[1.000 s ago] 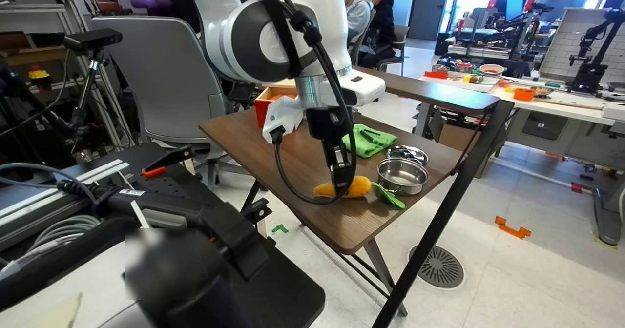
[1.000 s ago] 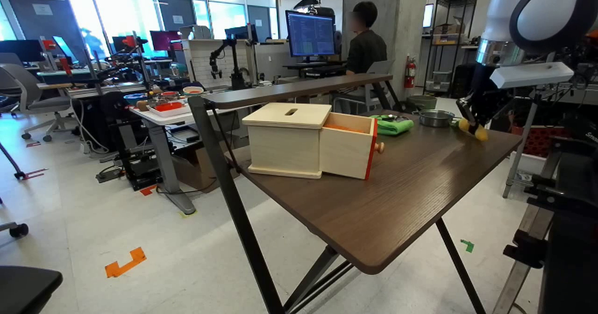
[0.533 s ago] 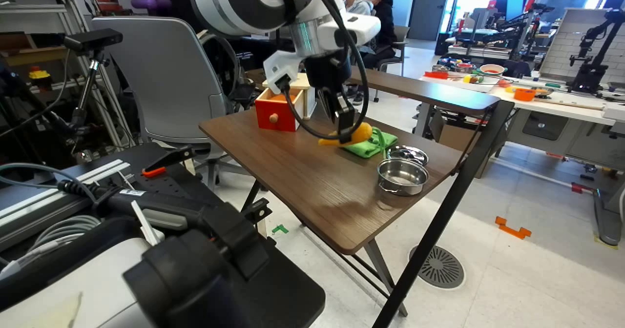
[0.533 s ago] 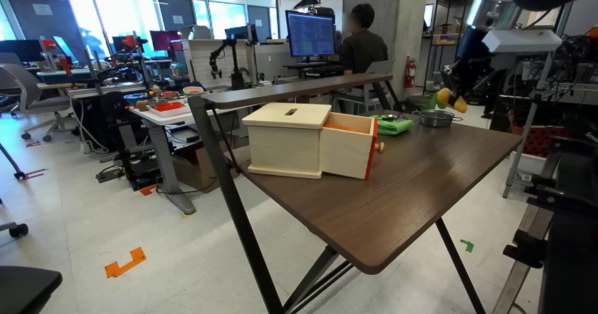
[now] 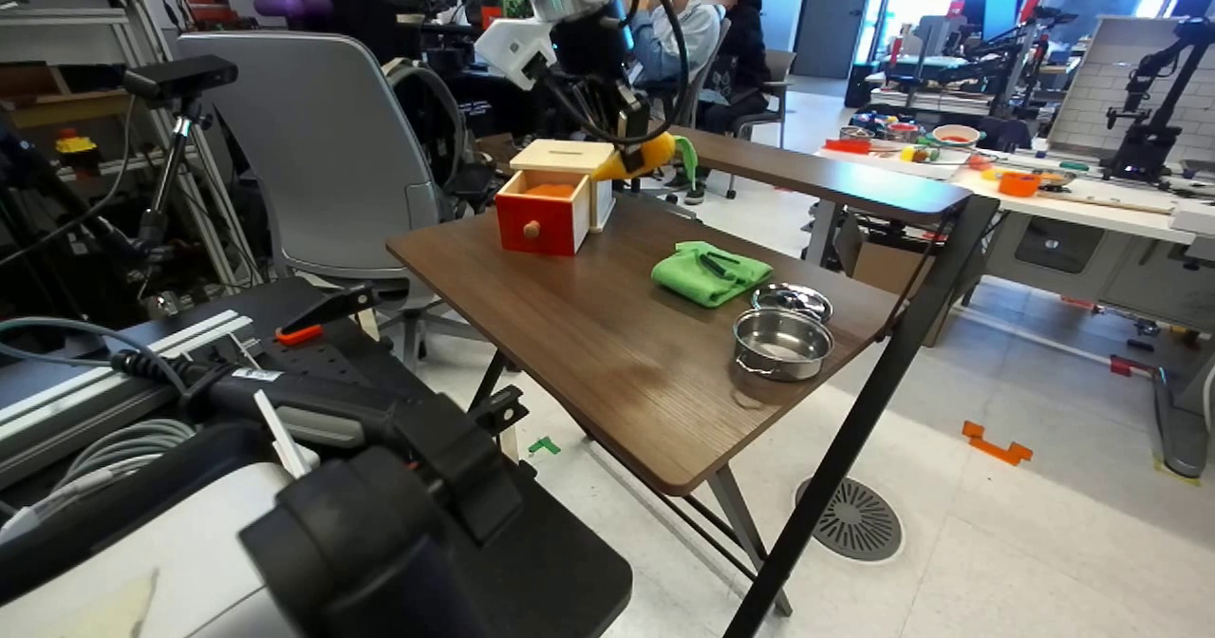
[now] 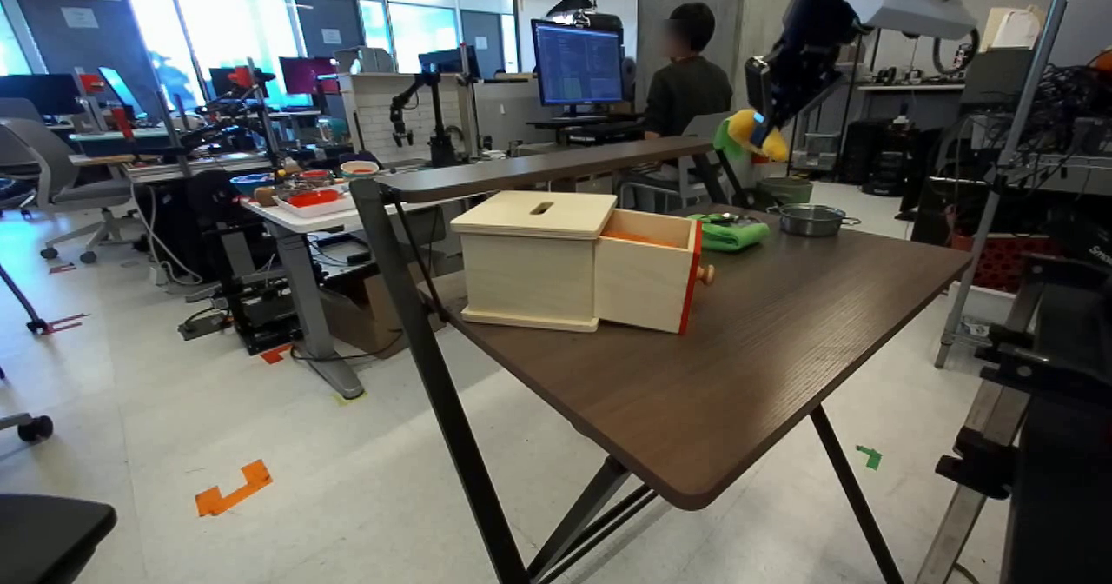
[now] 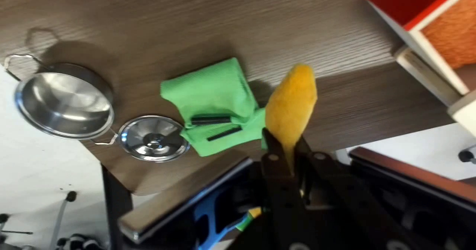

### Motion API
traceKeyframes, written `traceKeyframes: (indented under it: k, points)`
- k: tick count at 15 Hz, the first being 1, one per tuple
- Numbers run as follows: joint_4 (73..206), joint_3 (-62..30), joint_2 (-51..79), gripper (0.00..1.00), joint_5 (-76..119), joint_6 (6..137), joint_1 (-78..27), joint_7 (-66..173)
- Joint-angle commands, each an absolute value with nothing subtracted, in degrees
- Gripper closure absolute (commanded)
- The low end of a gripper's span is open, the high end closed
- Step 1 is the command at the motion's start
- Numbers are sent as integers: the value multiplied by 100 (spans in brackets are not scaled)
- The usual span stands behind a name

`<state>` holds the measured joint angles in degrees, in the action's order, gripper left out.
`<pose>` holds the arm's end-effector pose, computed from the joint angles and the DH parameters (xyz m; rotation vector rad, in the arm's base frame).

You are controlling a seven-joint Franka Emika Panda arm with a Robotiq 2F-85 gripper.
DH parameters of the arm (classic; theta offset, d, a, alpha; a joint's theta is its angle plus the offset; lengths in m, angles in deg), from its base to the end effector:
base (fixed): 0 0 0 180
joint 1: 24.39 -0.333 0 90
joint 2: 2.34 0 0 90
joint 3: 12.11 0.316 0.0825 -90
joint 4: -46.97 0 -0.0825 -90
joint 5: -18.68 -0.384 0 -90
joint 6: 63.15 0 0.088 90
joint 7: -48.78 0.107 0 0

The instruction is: Open the drawer then put the carrot plushie in the drawer

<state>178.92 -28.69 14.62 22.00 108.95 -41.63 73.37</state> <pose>0.5636 0.0120 0.2676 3.0221 -0.5069 0.6628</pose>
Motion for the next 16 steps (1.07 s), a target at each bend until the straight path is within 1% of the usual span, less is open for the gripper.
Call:
traceKeyframes:
  k: [1,4,8,12,16]
  points:
    - [17408,-2506,1670,98,2174,10778,-4248,7156]
    - [17055,-2171,1859,98,2173,10686,-4289,7064]
    - [16780,-1604,2121,98,2049,10717,-4075,6756]
    - [16732,-1094,2321,98,1840,10700,-3806,6379]
    - [16791,-849,2370,98,1821,10666,-3723,6128]
